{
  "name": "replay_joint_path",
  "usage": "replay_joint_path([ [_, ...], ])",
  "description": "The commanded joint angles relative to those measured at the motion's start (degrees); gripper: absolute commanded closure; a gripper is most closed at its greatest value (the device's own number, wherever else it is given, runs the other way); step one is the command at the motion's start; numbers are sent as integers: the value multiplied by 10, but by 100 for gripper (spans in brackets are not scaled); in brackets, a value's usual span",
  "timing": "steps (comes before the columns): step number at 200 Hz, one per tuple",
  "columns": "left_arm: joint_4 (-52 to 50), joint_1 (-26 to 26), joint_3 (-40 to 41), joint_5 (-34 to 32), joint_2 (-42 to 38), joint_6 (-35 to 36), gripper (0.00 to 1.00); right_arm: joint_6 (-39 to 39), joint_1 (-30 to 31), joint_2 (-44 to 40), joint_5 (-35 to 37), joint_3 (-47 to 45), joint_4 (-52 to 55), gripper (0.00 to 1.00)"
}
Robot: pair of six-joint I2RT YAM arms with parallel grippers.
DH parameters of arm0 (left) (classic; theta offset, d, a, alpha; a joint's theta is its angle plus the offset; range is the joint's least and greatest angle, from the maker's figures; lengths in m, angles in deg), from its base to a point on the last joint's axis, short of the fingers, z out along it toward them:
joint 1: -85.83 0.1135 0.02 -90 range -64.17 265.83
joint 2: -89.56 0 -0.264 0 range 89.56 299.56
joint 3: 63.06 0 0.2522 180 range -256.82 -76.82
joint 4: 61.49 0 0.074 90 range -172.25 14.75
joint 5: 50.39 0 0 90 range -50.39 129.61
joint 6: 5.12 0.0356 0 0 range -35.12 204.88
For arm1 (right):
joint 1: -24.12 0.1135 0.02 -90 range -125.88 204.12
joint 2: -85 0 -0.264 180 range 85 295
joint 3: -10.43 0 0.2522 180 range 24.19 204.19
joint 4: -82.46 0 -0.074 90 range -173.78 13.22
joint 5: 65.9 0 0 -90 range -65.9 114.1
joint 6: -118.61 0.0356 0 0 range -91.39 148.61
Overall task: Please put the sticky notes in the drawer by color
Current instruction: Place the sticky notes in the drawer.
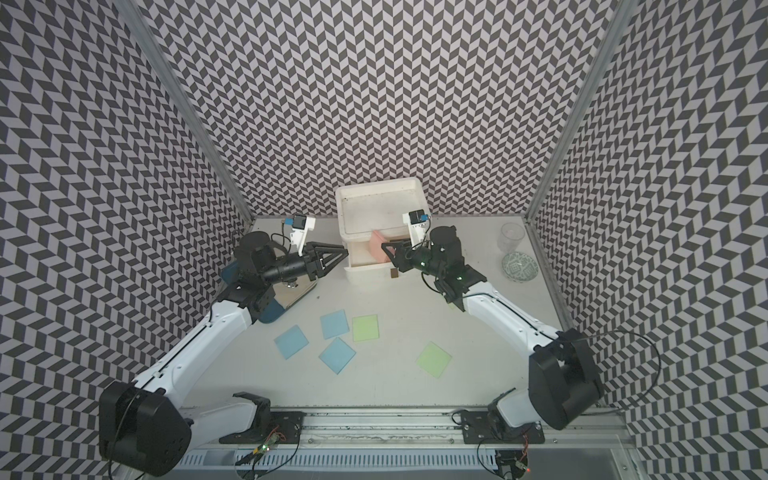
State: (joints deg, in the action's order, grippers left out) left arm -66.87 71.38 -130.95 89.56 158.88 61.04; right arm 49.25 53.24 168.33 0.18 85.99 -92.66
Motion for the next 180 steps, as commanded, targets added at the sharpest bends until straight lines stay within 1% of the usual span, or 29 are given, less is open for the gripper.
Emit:
replay_joint_path([
  [1,-1,4,0,-2,2,6,55,-25,3,-4,16,22,1,53],
  [42,-3,5,0,-4,7,5,55,-47,2,-46,53,9,27,50],
  [67,-11,7,-3,-8,12,6,55,-47,4,-84,66,-25,28,50],
  [85,-13,7,-3,-10,16,6,54,-36,5,-111,54,-61,10,50],
  [96,-12,8,-4,-9,18,5,54,-29,7,-112,39,-77,-13,50],
  [116,-7,8,-4,-5,22,1,54,-30,9,-73,10,-44,-4,51],
  [153,-13,8,-3,-13,22,9,54,-31,12,15,-10,41,22,51],
  [180,-15,9,-3,-16,20,11,54,-27,12,50,-28,70,42,51],
])
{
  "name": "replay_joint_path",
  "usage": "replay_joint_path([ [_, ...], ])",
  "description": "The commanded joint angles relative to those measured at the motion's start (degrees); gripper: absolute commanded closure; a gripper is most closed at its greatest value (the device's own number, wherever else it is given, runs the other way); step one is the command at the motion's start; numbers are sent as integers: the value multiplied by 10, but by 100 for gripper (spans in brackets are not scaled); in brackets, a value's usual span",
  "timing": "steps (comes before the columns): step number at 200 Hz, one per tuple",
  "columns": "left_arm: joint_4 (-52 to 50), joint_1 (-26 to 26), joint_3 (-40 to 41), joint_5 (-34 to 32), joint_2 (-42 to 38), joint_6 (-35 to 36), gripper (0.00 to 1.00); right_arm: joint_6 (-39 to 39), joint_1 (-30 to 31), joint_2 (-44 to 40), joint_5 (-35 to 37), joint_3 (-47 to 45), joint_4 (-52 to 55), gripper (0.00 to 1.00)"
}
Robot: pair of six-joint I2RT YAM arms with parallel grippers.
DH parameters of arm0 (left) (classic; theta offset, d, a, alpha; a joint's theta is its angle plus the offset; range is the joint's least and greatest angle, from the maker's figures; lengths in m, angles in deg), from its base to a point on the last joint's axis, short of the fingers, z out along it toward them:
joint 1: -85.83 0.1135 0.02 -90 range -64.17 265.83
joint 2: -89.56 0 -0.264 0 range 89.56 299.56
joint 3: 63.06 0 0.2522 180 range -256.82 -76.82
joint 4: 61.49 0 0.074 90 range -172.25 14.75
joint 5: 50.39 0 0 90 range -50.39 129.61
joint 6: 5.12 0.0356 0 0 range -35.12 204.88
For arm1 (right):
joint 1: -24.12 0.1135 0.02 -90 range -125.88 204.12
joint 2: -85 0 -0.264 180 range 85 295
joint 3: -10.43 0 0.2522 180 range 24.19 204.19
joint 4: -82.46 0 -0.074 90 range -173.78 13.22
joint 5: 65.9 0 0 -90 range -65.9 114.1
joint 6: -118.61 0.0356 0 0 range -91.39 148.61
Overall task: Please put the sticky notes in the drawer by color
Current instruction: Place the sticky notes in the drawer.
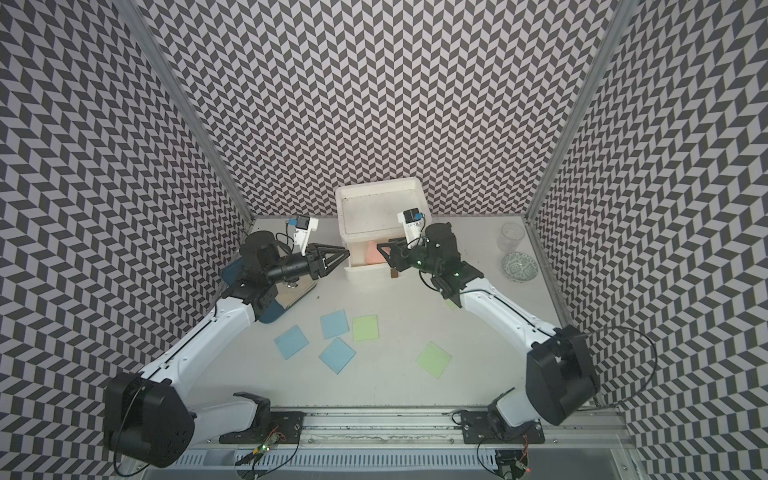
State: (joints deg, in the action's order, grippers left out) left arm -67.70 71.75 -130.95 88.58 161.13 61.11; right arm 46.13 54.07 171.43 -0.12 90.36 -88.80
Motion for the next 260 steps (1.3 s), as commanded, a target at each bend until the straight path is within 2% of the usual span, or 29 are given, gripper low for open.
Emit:
replay_joint_path([
  [1,-7,5,-3,-6,-3,10,54,5,4,19,-25,27,4,51],
  [71,6,7,0,9,2,-2,54,-49,4,58,2,87,109,51],
  [114,8,9,2,9,2,-5,54,-121,5,108,39,198,255,51],
  [133,9,10,1,10,2,-5,54,-149,11,110,100,219,280,54],
  [174,9,12,2,10,1,-4,54,-184,37,111,177,238,319,56],
  [206,9,13,2,10,0,-4,54,-193,50,111,177,245,334,56],
  [260,11,13,3,13,-3,-5,54,-199,78,119,308,260,359,57],
])
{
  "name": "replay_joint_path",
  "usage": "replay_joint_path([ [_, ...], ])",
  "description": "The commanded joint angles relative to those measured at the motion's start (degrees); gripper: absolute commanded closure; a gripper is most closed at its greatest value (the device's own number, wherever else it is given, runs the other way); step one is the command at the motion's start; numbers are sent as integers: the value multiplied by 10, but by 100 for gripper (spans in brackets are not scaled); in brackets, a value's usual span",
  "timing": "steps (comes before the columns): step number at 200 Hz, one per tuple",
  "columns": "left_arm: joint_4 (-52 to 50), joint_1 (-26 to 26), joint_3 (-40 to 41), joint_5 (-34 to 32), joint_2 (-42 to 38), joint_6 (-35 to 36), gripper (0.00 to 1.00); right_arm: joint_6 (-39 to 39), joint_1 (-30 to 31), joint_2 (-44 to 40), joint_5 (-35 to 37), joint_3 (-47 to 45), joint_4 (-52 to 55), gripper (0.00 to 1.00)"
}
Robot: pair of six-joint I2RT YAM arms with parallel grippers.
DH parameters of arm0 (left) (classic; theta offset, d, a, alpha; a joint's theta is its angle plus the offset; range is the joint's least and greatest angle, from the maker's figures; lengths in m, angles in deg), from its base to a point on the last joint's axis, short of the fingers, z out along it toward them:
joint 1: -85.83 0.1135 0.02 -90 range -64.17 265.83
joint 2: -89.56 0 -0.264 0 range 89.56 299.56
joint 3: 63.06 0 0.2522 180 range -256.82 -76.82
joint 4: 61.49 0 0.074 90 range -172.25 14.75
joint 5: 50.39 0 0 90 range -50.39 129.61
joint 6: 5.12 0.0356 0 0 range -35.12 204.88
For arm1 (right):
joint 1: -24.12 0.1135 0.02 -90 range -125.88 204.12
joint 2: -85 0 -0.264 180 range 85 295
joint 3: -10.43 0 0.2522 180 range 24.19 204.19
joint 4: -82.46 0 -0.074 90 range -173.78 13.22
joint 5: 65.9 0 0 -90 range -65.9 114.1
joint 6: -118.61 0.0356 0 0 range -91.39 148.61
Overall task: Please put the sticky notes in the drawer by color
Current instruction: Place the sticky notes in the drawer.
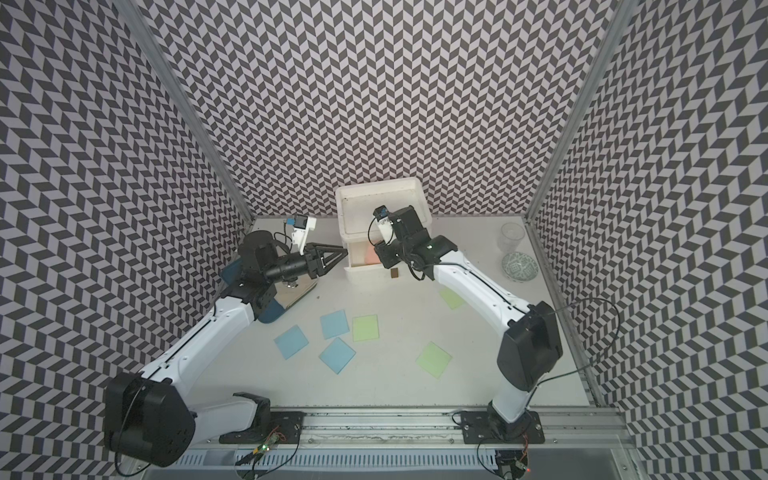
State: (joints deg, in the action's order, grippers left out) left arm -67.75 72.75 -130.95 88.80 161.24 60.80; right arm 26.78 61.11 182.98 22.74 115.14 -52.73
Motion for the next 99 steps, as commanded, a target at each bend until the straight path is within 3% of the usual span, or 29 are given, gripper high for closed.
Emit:
replay_joint_path([
  [1,11,2,3,10,-5,-2,54,-6,7,4,81,12,-2,57],
  [41,12,2,4,10,-5,-2,54,-5,7,13,135,17,-5,61],
  [99,13,2,5,10,-6,-1,54,-9,7,26,144,24,0,61],
])
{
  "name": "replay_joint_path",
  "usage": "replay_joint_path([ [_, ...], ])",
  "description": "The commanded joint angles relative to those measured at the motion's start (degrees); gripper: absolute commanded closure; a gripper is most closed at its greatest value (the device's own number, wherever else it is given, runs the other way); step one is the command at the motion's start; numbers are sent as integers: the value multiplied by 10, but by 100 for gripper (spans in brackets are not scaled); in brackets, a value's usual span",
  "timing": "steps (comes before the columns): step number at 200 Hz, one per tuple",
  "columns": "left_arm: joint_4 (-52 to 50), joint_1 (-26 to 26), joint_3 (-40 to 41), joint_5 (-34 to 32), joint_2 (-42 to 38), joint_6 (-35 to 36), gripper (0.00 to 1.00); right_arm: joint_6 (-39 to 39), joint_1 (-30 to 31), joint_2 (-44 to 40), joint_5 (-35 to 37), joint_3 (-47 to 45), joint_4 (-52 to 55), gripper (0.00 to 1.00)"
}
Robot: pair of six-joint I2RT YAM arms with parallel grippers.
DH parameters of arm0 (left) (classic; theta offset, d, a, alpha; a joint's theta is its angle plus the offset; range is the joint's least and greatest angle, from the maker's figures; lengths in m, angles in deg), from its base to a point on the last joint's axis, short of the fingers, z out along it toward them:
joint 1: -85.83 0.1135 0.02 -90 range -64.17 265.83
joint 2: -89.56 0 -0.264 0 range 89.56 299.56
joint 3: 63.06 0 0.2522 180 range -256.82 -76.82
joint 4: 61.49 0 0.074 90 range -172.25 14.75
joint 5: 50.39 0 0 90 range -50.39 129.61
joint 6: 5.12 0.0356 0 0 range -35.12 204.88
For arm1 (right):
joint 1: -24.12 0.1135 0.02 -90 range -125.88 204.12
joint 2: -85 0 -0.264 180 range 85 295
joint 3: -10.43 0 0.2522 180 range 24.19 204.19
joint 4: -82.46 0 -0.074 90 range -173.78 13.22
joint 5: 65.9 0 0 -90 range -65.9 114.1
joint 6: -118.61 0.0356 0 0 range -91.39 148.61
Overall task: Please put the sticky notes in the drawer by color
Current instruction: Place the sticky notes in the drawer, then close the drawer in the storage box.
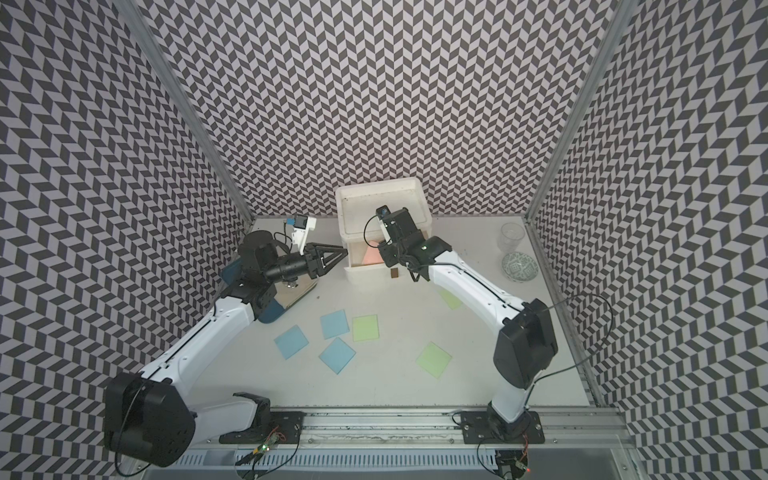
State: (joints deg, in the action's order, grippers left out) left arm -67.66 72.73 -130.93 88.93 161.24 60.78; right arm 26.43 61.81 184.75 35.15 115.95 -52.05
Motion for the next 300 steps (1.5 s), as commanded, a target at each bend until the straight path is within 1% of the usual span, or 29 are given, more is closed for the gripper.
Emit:
replay_joint_path([
  [1,12,3,4,9,-6,-1,54,-5,0,9,21,16,-6,61],
  [27,12,3,4,9,-6,-1,54,-6,-1,9,21,17,-7,61],
  [53,12,3,4,9,-6,0,54,-2,-1,9,-6,17,-15,61],
  [71,11,3,5,8,-5,-1,54,2,-2,10,-53,12,-42,61],
  [91,9,3,4,8,-6,1,54,8,-3,26,-98,23,-44,61],
  [110,8,3,3,5,-7,4,54,11,-3,34,-94,29,-42,61],
  [133,6,3,2,4,-9,5,54,16,-4,26,-71,35,-23,61],
  [163,2,3,2,-2,-7,5,54,23,-5,-30,-72,13,-30,61],
  [173,-3,3,-1,-8,-4,8,54,30,-5,-60,-74,-12,-47,61],
  [189,-29,3,-19,-38,1,13,54,44,-5,-121,-84,-76,-93,61],
  [194,-43,3,-28,-55,2,29,54,47,-5,-143,-89,-103,-117,61],
  [213,-98,3,-70,-130,8,29,54,63,-3,-225,-97,-205,-199,61],
  [220,-116,2,-87,-156,12,26,54,92,-3,-252,-103,-236,-219,61],
  [235,-151,2,-123,-196,28,19,54,123,-2,-300,-123,-293,-254,61],
  [248,-160,2,-147,-203,45,19,53,151,1,-326,-155,-331,-270,60],
  [252,-160,1,-153,-203,49,3,53,157,1,-332,-167,-342,-273,60],
  [267,-165,1,-173,-212,66,-4,52,186,9,-351,-202,-390,-296,57],
  [300,-203,1,-222,-243,111,0,51,228,12,-376,-218,-482,-325,55],
])
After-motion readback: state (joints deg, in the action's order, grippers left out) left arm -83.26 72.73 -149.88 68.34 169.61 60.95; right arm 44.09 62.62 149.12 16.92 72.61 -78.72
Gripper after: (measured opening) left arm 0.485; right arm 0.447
